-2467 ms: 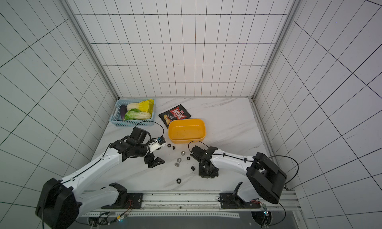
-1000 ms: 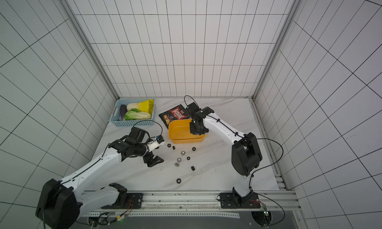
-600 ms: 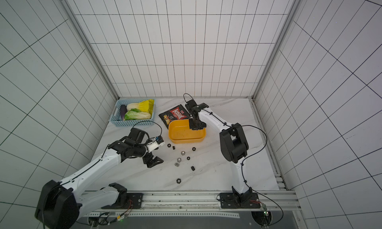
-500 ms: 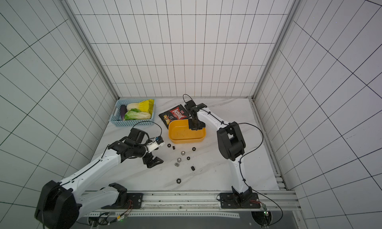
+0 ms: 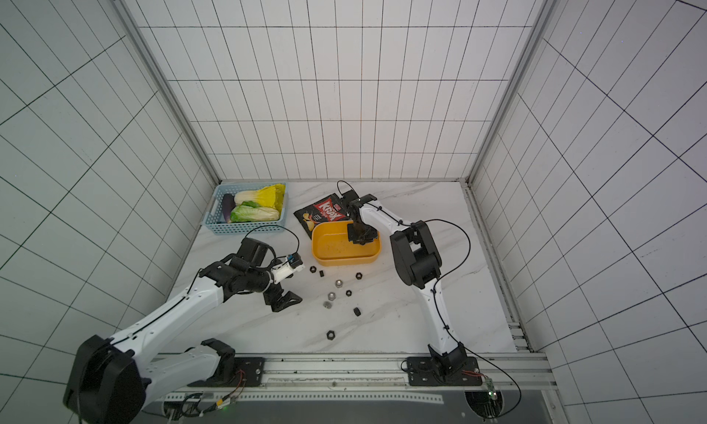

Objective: Put the nuts on the desktop into the storage box
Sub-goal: Place the nut in the storage box, then pick up the nut from the center of the board.

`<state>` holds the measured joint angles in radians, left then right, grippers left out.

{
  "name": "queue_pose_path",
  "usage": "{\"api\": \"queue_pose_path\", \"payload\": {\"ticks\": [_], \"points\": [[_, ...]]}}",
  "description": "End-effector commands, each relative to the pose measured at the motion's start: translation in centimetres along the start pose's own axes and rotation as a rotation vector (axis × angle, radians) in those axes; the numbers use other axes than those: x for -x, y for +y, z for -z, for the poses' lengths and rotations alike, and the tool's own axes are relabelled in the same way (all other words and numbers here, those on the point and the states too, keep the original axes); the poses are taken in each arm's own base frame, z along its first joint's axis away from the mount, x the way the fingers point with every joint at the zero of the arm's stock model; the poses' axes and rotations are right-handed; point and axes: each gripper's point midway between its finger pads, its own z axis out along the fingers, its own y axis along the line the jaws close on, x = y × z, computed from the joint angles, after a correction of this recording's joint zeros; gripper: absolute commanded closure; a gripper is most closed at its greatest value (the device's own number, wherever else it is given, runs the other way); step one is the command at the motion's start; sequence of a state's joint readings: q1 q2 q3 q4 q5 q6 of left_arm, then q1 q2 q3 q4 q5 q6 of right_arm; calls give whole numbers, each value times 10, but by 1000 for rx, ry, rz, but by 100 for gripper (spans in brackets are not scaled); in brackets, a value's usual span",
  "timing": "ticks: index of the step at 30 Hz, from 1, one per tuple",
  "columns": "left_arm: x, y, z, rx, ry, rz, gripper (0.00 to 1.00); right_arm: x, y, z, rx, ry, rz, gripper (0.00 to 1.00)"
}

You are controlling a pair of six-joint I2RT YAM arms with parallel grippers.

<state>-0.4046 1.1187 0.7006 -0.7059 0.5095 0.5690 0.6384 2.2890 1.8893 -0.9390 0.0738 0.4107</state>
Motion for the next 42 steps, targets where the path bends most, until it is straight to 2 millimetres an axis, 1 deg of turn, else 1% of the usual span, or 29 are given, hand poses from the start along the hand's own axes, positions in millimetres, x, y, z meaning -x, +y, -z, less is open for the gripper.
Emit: {"api": "queue_pose_path", "payload": {"ticks": [1,5,8,12,15,17,20,22,23,26,28,32,34,37,40,42], "points": [[3,0,1,5,-25,-30,3,7,-5,15,4,-25,-6,65],[4,0,2,4,-26,-31,3,12,-6,40,18,-66,-11,54],[4,-1,2,4,-27,-32,3,14,-7,63,39,-99,-16,46],[3,-1,2,2,-26,-37,3,14,-11,100,65,-154,-24,40],[2,-3,1,-4,-24,-51,2,8,-15,129,91,-192,-27,34],[3,-5,1,-12,-27,-59,2,0,-18,147,115,-214,-31,21],[3,-10,-2,-26,-19,-81,2,-17,-25,173,134,-260,-30,9],[3,-14,-6,-33,-2,-108,2,-33,-35,185,128,-280,-29,0],[4,-15,-8,-37,2,-113,2,-42,-39,191,131,-292,-29,1],[4,-24,-13,-89,14,-135,2,-73,-50,202,146,-303,-22,1],[6,-26,-15,-103,25,-158,2,-99,-57,206,163,-304,-24,1],[13,-27,-18,-112,38,-197,2,-148,-71,204,194,-289,-31,1],[16,-28,-20,-122,50,-213,2,-176,-82,202,188,-248,-36,0],[19,-33,-25,-143,82,-247,2,-211,-98,202,167,-200,-59,0],[22,-41,-32,-163,118,-293,2,-238,-109,202,171,-173,-91,0],[24,-47,-38,-176,144,-325,2,-253,-112,201,183,-154,-113,1]]}}
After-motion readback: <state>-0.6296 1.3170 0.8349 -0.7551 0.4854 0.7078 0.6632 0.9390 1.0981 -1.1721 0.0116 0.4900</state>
